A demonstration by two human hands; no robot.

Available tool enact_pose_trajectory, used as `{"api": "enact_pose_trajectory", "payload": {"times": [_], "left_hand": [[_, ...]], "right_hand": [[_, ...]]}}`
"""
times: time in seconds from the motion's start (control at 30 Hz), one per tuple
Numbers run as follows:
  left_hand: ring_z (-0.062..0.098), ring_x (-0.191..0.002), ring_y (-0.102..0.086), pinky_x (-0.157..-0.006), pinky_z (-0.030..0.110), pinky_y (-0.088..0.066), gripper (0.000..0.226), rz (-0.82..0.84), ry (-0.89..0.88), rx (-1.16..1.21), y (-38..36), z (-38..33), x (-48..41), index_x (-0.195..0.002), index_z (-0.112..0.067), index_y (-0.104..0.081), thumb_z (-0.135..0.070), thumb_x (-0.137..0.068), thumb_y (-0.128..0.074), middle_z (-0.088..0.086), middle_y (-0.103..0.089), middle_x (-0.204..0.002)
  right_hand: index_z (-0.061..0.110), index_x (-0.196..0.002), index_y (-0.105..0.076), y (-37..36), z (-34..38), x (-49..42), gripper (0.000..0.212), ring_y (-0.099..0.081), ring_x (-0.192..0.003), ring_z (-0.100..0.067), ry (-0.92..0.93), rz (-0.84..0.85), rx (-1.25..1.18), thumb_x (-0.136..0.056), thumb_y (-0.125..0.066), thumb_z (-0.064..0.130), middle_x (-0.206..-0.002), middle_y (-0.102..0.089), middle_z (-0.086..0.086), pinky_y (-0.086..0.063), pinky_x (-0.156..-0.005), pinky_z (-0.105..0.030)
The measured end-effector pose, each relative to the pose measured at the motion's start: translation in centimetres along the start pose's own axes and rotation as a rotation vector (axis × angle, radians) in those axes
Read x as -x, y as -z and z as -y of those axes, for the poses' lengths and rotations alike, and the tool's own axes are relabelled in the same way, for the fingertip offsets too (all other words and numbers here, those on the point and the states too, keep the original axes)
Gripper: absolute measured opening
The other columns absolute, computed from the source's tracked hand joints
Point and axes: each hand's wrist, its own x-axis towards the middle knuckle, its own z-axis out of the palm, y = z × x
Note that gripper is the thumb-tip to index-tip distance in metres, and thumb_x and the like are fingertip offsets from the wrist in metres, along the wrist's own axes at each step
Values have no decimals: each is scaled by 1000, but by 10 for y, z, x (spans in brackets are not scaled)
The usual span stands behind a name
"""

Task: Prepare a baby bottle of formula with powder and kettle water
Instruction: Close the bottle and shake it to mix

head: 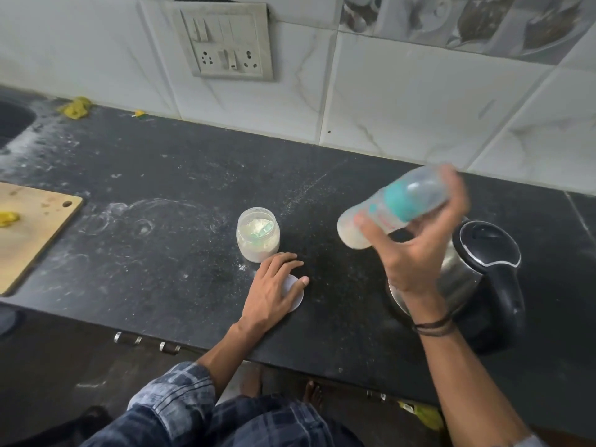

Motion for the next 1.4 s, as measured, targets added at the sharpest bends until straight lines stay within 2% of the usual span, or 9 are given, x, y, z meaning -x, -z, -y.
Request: {"api": "enact_pose_trajectory", "payload": {"times": [0.33, 0.43, 0.57, 0.7, 0.87, 1.0, 1.17, 1.3, 1.4], "left_hand": [[13, -131, -46, -113, 32, -37, 48, 56, 37, 2, 0, 0, -2, -126, -17, -66, -55, -102, -49, -6, -57, -134], [10, -131, -45, -113, 28, -36, 49, 61, 22, 4, 0, 3, -1, -128, -19, -65, -56, -102, -48, -7, -56, -136], [7, -133, -44, -113, 21, -32, 48, 22, 23, 14, -3, 2, -1, -129, -21, -64, -57, -100, -49, -10, -54, -139], [6, -134, -42, -114, 22, -33, 48, 49, 36, 10, -4, 5, -2, -128, -22, -64, -58, -99, -50, -11, -53, -140], [4, -135, -38, -113, 9, -20, 47, 76, 51, 19, -2, 1, -3, -129, -21, -63, -56, -101, -50, -11, -52, -138], [4, -135, -37, -113, 13, -23, 51, 92, 31, 32, -1, 6, -1, -128, -21, -63, -60, -100, -46, -12, -53, -135], [2, -134, -36, -113, 12, -23, 47, 78, 41, 64, 1, 3, -3, -126, -19, -63, -57, -101, -49, -11, -54, -133], [1, -136, -35, -113, 12, -23, 45, 89, 28, 76, 2, 6, -1, -125, -20, -63, -56, -101, -50, -11, -54, -132], [3, -135, -37, -113, 14, -25, 48, 90, 23, 78, 3, 3, -3, -125, -18, -64, -57, -101, -48, -10, -54, -131]], "right_hand": [[11, -145, -20, -9, 6, 13, 100, -60, -111, -1, -66, -203, -179, -71, -80, -20, -133, -46, 13, -55, -89, -23], [25, -145, -35, -14, -8, 24, 101, -68, -101, -8, -260, 23, -80, -68, -89, -11, -127, -58, 19, -60, -86, -33], [22, -145, -31, -13, -1, 18, 98, -66, -102, -8, -273, -332, -265, -71, -80, -19, -136, -51, -4, -59, -82, -26], [31, -143, -41, -13, -15, 16, 97, -68, -100, -8, -296, 24, -54, -66, -90, -3, -126, -59, 18, -60, -87, -36], [13, -146, -28, 1, -3, -4, 89, -63, -105, -9, -200, -342, -213, -77, -78, -14, -136, -49, -6, -57, -87, -31], [21, -142, -43, -9, -12, 8, 92, -65, -99, -7, -293, -79, -9, -67, -90, -4, -128, -58, 18, -59, -85, -36], [6, -152, -23, -16, 3, 5, 94, -58, -115, -23, -198, -363, -98, -79, -81, -8, -140, -44, -5, -55, -89, -24], [36, -142, -41, -25, -9, 21, 93, -62, -113, -10, -258, 3, 139, -68, -91, 13, -136, -53, 21, -57, -94, -45], [30, -144, -29, -23, 5, 17, 92, -61, -115, -12, -184, -270, -27, -75, -87, 11, -146, -45, -7, -56, -93, -30]]}}
